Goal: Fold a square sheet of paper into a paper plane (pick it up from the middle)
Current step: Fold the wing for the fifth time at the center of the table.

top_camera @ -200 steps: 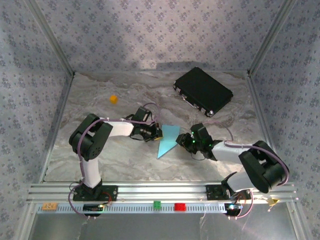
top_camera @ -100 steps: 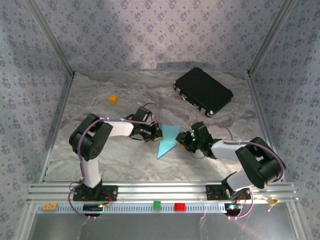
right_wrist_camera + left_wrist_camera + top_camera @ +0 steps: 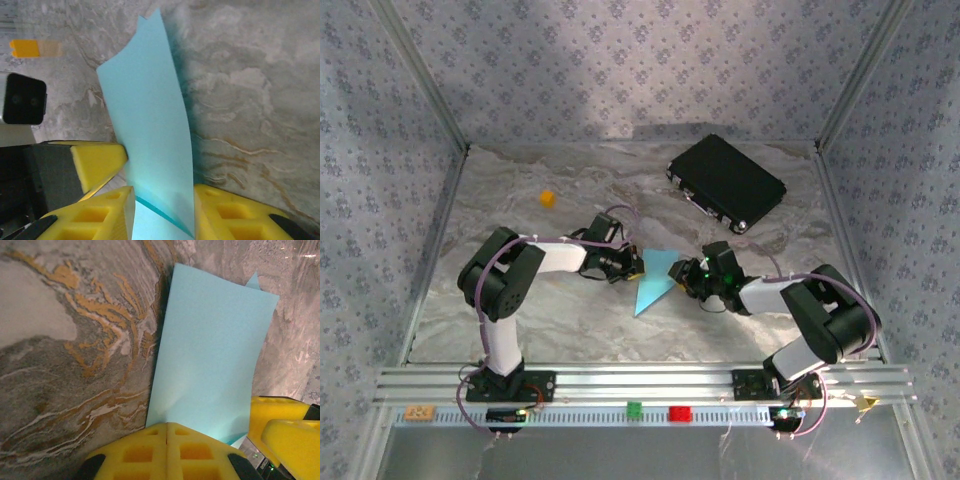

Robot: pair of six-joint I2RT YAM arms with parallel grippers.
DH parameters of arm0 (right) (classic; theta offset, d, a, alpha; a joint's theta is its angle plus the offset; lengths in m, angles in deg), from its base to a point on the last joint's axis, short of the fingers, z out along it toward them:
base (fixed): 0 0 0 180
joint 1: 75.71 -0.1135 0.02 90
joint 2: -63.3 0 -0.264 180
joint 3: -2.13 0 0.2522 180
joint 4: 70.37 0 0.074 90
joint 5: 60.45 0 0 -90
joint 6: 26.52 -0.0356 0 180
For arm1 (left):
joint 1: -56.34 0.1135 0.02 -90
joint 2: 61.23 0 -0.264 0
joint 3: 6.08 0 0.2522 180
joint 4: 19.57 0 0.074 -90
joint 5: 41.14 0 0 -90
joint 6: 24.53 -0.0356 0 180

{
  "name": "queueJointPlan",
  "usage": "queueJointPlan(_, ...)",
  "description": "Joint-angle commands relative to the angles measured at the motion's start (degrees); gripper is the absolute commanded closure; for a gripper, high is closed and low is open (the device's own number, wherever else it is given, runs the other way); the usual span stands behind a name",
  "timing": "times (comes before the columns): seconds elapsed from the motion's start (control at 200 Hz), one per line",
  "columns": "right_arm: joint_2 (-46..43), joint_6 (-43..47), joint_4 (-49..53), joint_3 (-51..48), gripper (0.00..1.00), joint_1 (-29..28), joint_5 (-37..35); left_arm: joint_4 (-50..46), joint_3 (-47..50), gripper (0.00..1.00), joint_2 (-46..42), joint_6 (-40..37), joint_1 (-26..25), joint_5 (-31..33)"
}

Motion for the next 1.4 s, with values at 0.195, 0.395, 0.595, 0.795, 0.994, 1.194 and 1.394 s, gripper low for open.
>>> queueJointPlan(0.195,2.5,3.0,-5.0,2.1,0.68,2.4,5.3,0.6,1.1,1.00,0.3,0.2,0.3,-0.9)
queueJointPlan(0.395,4.9,4.2,-6.6,2.9,0.68,3.4,8.1,0.9,1.4,0.99,0.1,0.2,0.3,-0.9)
queueJointPlan(0.595,6.5,5.3,-6.8,3.4,0.69,4.4,10.0,1.0,1.4,1.00,0.2,0.0,0.4,-1.4)
queueJointPlan(0.795,6.9,5.1,-6.5,3.3,0.69,5.1,9.9,0.9,1.5,1.00,0.2,0.0,0.4,-1.3)
queueJointPlan(0.994,6.8,4.8,-4.5,3.4,0.69,5.0,9.5,0.9,1.6,1.00,0.0,0.1,0.5,-1.2)
queueJointPlan(1.194,8.4,7.0,-4.9,5.2,0.74,5.6,12.1,0.8,1.3,1.00,0.4,-0.1,0.5,-1.7)
queueJointPlan(1.394,9.9,7.5,-6.1,5.4,0.76,6.8,14.1,1.0,1.7,1.00,0.1,-0.1,0.7,-1.7)
